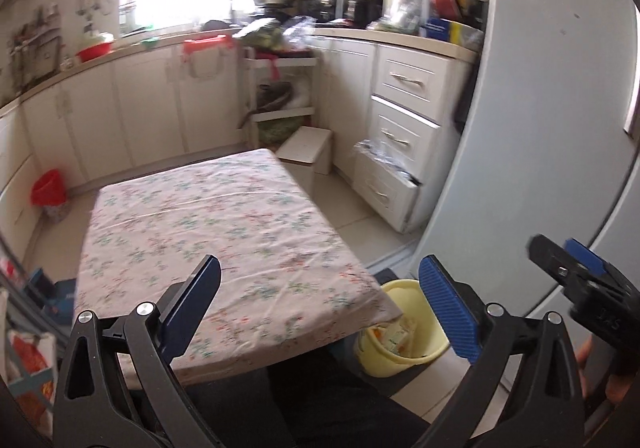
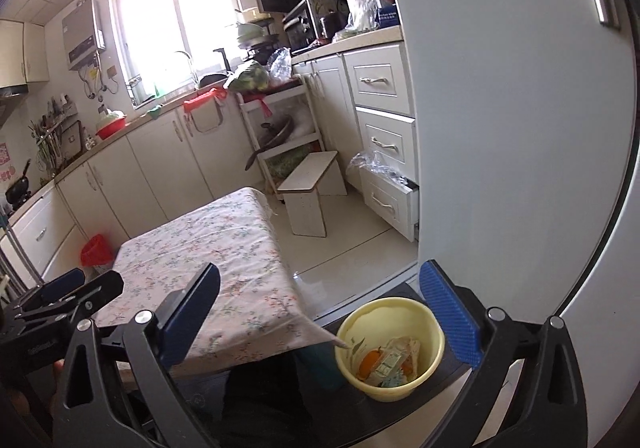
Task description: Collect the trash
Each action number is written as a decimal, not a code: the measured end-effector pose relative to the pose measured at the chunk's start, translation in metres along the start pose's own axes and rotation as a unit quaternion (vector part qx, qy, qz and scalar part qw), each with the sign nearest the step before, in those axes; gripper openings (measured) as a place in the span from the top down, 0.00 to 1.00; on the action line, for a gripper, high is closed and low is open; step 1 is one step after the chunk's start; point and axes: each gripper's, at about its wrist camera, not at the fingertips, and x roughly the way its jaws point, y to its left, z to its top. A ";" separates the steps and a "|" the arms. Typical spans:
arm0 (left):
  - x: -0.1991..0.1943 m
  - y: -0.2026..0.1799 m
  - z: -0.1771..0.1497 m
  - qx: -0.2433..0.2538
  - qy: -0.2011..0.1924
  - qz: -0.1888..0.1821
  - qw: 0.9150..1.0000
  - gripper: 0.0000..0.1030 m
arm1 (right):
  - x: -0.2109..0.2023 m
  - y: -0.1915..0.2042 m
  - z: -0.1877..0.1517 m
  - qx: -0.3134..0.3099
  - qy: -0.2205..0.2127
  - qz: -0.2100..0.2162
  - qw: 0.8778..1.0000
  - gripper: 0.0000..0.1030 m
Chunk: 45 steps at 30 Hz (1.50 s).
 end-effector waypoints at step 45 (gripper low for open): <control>-0.077 0.033 -0.017 -0.039 -0.046 0.078 0.995 0.07 | -0.029 0.058 -0.010 -0.031 -0.011 0.057 0.998 0.07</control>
